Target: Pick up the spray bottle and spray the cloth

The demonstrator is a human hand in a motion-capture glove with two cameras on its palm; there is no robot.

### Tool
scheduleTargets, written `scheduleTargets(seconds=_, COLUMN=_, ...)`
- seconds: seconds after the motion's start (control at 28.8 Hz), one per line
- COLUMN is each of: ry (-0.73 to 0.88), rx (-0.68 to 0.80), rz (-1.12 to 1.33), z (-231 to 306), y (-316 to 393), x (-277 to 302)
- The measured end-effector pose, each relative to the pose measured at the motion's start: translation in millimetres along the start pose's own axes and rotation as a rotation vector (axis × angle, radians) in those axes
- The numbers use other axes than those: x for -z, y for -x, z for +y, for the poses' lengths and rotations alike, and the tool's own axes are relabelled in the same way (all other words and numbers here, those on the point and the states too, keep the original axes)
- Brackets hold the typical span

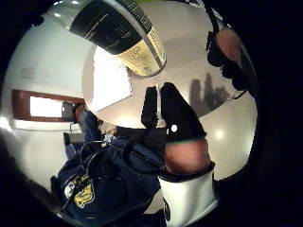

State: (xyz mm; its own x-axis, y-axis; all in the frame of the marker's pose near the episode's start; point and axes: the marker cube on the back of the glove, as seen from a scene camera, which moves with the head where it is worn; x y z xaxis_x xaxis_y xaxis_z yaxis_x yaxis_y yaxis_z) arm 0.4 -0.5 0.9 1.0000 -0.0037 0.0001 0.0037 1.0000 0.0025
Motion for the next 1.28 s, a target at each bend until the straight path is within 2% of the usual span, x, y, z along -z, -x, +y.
scheduleTargets(seconds=0.94, ry=0.000, rx=0.004, rz=-0.088, z=11, y=4, x=-7)
scheduleTargets(seconds=1.28, ry=-0.110, rx=-0.007, rz=-0.010, z=11, y=8, x=7)
